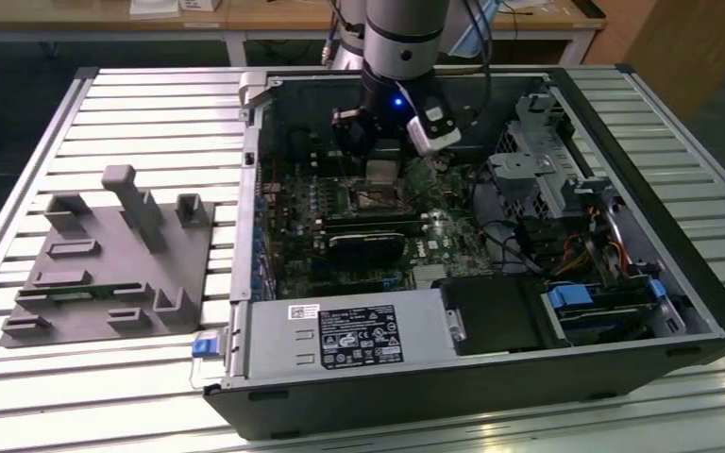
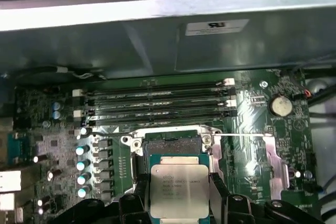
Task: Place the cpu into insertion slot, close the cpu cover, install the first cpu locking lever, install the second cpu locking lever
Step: 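Place the cpu into insertion slot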
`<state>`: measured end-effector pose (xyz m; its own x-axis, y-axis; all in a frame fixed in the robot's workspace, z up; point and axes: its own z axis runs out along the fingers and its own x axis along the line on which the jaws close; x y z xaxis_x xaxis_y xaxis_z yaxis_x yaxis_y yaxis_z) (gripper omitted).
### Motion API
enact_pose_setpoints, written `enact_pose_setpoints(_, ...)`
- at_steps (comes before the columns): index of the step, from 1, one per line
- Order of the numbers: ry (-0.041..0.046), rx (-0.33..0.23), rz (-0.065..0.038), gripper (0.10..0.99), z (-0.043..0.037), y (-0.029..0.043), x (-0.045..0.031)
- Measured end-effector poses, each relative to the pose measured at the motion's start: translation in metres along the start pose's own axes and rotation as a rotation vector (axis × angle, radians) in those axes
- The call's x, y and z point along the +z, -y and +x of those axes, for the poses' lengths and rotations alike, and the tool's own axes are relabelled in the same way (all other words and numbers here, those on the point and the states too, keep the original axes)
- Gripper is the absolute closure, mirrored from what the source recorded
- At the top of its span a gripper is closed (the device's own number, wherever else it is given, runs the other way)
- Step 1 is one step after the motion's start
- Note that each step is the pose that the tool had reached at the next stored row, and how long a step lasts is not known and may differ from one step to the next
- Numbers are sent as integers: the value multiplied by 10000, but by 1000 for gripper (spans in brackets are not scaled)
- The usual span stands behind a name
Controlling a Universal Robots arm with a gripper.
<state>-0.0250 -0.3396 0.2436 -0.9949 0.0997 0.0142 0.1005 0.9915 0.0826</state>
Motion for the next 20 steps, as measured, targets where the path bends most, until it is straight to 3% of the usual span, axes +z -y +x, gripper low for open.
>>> enact_pose_setpoints(20, 272, 3269, -44, 545, 0, 1, 8)
